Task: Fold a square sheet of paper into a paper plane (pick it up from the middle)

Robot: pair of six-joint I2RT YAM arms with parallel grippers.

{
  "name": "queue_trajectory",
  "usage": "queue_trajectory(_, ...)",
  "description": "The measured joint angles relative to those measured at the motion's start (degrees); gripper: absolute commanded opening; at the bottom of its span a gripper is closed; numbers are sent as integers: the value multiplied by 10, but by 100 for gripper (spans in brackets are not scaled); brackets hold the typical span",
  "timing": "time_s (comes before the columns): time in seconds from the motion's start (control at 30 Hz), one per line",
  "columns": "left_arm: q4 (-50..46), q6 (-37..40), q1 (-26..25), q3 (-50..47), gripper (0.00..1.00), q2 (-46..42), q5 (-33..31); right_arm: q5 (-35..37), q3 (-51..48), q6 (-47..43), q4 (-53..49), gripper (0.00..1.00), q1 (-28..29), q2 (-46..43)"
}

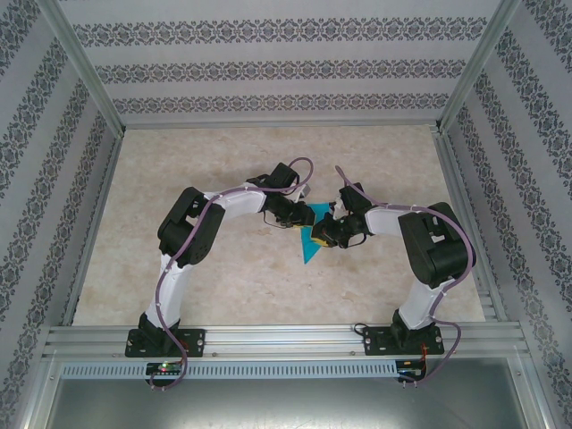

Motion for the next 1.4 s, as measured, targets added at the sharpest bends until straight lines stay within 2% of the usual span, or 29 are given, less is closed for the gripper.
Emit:
queue_trajectory(0.93, 12, 0, 0, -6, 33, 0, 8, -2, -17, -3, 26, 13, 0, -5)
queue_trajectory(1.17, 12, -3, 6, -6, 36, 1, 19, -8, -7, -15, 15, 19, 0, 2)
queue_trajectory(1.4, 22, -23, 14, -7, 43, 0, 27, -19, -3, -25, 15, 30, 0, 2)
